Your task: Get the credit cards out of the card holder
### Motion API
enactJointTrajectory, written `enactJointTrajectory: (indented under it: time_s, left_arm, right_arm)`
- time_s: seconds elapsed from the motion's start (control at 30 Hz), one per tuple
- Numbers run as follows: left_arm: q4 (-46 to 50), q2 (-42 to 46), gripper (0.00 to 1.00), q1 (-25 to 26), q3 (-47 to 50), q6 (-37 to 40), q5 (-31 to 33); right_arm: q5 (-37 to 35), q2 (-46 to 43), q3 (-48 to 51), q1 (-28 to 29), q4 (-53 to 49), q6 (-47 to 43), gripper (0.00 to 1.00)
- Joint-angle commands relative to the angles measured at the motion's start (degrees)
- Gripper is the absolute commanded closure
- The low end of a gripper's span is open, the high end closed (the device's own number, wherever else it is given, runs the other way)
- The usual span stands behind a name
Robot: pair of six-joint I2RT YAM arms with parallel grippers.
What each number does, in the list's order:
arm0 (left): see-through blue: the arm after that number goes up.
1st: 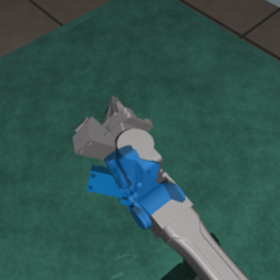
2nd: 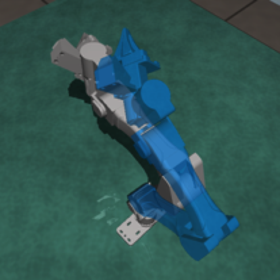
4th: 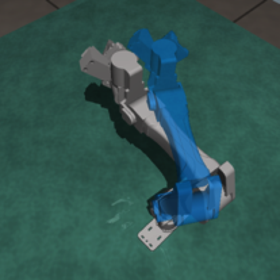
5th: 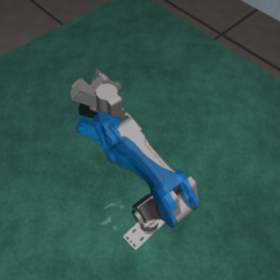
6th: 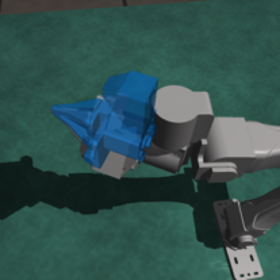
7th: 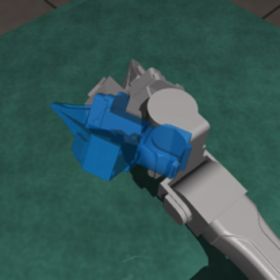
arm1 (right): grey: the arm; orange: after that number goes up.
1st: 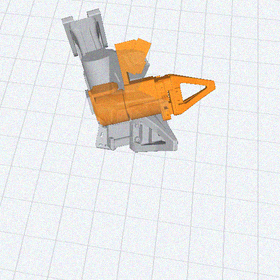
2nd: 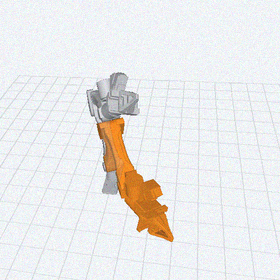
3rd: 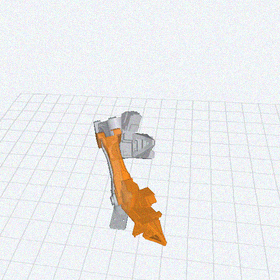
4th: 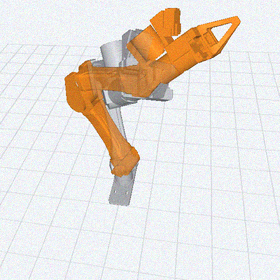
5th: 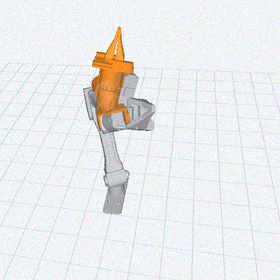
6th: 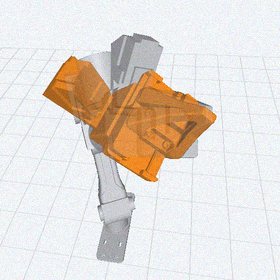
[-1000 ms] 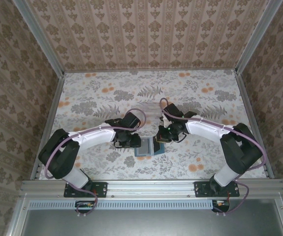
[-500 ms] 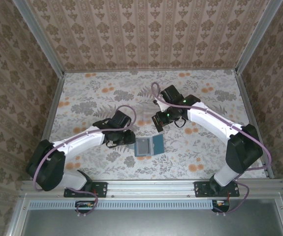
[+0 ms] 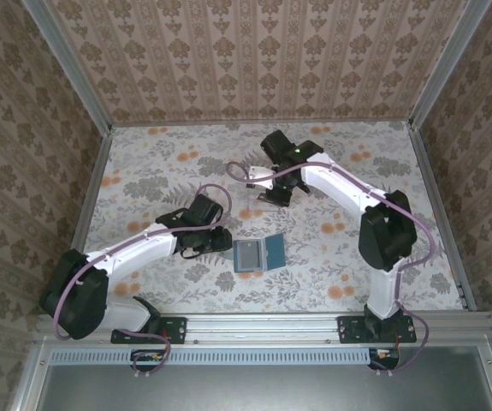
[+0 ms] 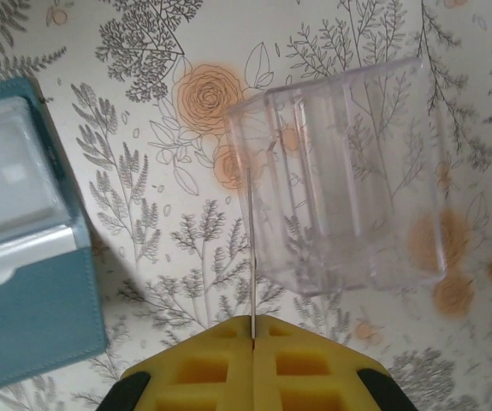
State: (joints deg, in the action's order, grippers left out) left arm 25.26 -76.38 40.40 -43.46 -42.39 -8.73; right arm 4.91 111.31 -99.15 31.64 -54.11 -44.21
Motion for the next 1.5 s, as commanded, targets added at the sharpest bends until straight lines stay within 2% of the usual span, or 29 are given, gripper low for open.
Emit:
enactJointTrajectory:
  time_s: [0.0, 0.37, 0.57, 0.83, 1.3, 1.47]
  left_arm:
    - [-0.2, 0.4, 0.65, -0.2, 0.7, -0.7, 0.5]
    - [0.4, 0.2, 0.64, -0.3, 0.7, -1.1, 1.5]
    - [0.2, 0.4, 0.65, -0.4, 1.2, -1.8, 1.6]
    - [0.0, 0.1, 0.64, -0.4, 1.4, -1.9, 1.7]
    - [-0.5, 0.5, 0.64, -0.4, 3.0, -2.3, 0.8]
    - [-0.2, 0.5, 0.64, -0.5, 3.0, -2.3, 1.0]
  right_arm:
    - [-1.1, 4.4, -7.3, -0.4, -8.6, -8.8, 1.00]
    - [0.4, 18.1, -27.3, -1.0, -16.9, -10.8, 1.00]
    - [2.2, 24.3, -35.0, -1.0, -22.1, -10.5, 1.00]
    - [2.6, 26.1, -34.1, -1.0, -24.4, -9.9, 1.00]
    - [8.7, 26.7, -30.5, -0.8, -28.9, -8.7, 1.00]
    - [10.4, 27.9, -30.0, -0.5, -29.2, -8.6, 0.94]
